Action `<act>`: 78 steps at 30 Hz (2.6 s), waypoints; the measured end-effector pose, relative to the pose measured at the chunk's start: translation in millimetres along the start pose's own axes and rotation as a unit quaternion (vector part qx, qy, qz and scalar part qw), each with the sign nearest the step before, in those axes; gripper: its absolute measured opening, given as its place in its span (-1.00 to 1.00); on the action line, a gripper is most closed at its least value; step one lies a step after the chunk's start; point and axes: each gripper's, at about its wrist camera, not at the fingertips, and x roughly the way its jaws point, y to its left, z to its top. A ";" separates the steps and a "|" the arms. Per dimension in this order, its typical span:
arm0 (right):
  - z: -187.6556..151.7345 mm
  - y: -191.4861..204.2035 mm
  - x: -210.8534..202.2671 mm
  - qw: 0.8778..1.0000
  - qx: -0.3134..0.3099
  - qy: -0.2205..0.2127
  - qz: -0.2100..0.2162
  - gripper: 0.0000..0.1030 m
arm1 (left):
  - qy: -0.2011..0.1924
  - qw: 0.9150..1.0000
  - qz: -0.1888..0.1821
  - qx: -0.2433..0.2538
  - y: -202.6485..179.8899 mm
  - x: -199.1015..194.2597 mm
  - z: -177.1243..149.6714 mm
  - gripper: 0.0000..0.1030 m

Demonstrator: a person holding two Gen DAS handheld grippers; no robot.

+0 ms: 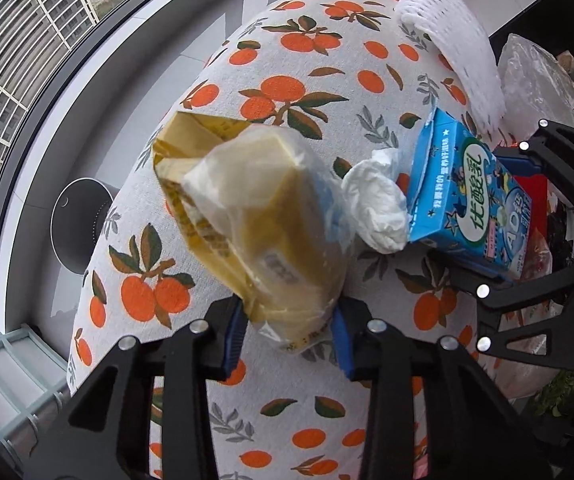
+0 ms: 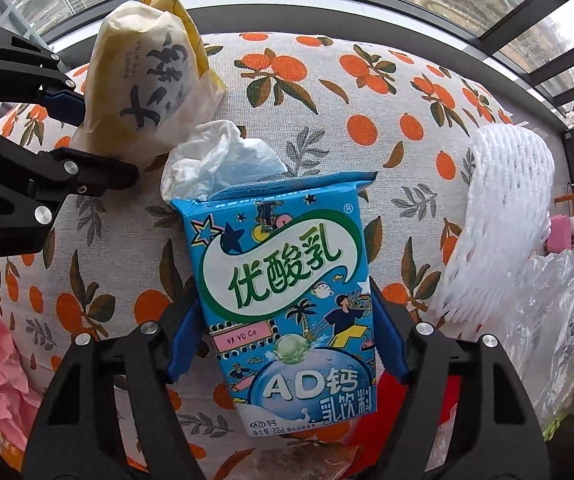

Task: Collect trash
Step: 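Grasp the blue AD carton with the right tool while the left grasps the yellow bread bag, then carry carton and bread bag to the grey bin and release both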

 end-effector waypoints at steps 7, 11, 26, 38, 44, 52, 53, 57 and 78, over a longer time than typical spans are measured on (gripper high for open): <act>4.6 4.7 -16.5 0.999 0.027 -0.011 0.022 0.31 | -0.019 1.000 0.012 -0.005 15.6 -15.1 -2.9 -0.49; 3.9 9.8 -34.0 0.998 0.047 -0.021 0.025 0.30 | -0.033 0.999 0.022 -0.004 28.0 -35.1 -17.7 -0.49; 30.8 97.6 -128.2 0.994 0.048 -0.088 0.033 0.31 | -0.104 0.987 0.076 -0.099 108.2 -135.8 -133.9 -0.49; 174.7 199.2 -101.0 0.985 0.081 -0.111 0.102 0.31 | -0.087 0.975 0.118 -0.165 278.5 -143.6 -176.4 -0.49; 284.0 213.1 -17.6 0.976 0.158 -0.095 0.115 0.33 | -0.069 0.984 0.114 -0.120 359.6 -90.8 -127.9 -0.49; 366.7 228.3 122.3 0.968 0.208 -0.047 0.132 0.38 | -0.048 0.989 0.107 -0.095 428.5 2.2 -82.5 -0.49; 368.9 227.5 130.0 0.968 0.211 -0.043 0.127 0.38 | -0.044 0.989 0.103 -0.095 434.1 12.2 -80.8 -0.49; 363.4 218.1 140.5 0.963 0.234 -0.038 0.125 0.43 | -0.031 0.992 0.092 -0.080 442.2 50.1 -68.1 -0.49; 247.1 191.8 20.6 0.929 0.350 -0.085 0.082 0.43 | -0.029 0.996 0.078 0.033 370.3 38.2 -19.3 0.40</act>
